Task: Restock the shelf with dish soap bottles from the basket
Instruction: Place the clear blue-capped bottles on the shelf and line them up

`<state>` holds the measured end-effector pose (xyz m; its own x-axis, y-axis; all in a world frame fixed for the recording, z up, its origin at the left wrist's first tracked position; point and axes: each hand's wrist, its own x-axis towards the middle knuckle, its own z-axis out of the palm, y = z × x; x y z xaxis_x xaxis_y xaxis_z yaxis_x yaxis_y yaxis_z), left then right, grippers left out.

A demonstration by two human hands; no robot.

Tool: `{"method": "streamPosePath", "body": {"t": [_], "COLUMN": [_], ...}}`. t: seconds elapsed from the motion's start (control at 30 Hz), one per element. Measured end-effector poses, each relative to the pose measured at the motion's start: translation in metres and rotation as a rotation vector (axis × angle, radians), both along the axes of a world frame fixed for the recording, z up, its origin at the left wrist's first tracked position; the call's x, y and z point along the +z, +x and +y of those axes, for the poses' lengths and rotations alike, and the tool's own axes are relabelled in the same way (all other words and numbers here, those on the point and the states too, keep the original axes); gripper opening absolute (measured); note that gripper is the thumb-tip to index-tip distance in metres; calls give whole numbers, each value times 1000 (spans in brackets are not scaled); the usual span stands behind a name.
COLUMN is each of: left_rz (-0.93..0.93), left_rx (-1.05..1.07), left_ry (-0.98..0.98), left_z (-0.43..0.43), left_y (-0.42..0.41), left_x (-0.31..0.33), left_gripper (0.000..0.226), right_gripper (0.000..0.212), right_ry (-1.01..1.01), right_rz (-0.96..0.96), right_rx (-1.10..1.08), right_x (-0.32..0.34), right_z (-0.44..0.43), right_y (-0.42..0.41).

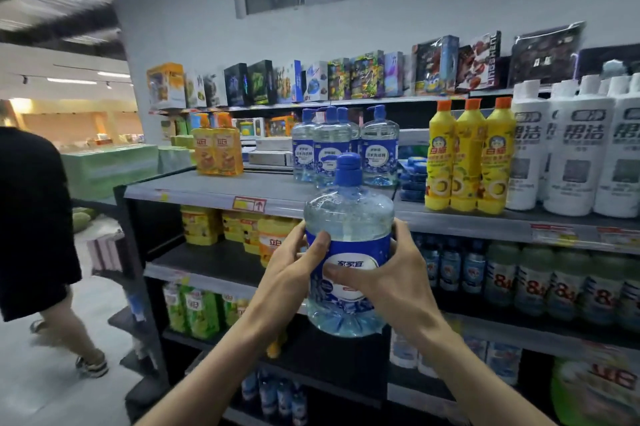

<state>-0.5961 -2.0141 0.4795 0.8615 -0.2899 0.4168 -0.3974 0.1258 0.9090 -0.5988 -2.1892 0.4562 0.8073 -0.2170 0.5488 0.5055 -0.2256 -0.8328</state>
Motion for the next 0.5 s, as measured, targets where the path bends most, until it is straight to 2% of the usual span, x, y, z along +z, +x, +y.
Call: {"method": "streamPosePath", "body": {"t": [0.5], "left_rz": [-240], "left_rx": [-105], "left_ry": [-92], "left_z": [-40], "left_y": [155], "left_x": [50], "left_gripper": [42], "right_gripper": [95], "right_ry": [-70], "right_rz": [-189], "right_rx": [-27], "right_x": [65], "right_z": [-40], "right_y": [150]}}
